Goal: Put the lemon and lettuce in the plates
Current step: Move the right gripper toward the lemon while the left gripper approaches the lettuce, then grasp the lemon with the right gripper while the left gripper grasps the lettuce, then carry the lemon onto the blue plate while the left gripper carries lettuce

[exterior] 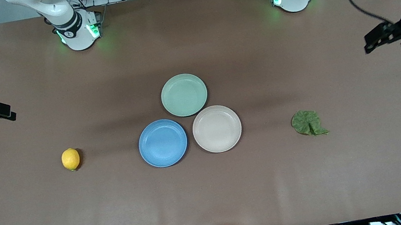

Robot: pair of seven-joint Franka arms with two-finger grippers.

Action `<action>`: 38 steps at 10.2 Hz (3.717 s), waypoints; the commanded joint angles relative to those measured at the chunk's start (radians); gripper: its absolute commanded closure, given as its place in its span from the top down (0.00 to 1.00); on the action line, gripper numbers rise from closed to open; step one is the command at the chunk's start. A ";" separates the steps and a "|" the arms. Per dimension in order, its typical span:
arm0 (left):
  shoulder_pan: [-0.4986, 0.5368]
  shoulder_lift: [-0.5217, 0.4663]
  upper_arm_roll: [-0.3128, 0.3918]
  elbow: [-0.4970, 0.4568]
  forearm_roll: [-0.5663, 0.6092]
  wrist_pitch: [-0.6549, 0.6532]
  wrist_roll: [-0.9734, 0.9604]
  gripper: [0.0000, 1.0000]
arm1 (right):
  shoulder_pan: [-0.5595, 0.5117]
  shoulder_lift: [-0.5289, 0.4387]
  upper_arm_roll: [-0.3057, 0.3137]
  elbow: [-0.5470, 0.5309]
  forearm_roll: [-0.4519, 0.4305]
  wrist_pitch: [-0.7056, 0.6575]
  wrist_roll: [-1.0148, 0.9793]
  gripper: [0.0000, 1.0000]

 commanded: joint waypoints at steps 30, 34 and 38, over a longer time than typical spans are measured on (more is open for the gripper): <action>-0.171 0.311 -0.001 -0.326 0.089 0.715 -0.149 0.00 | 0.233 0.535 0.105 -0.023 0.137 0.611 0.436 0.00; -0.276 0.333 -0.073 -0.186 0.038 0.657 -0.472 0.00 | 0.280 0.624 0.166 -0.023 0.137 0.723 0.523 0.00; -0.463 0.470 -0.082 -0.057 0.015 0.664 -0.819 0.00 | 0.286 0.643 0.168 -0.023 0.134 0.740 0.526 1.00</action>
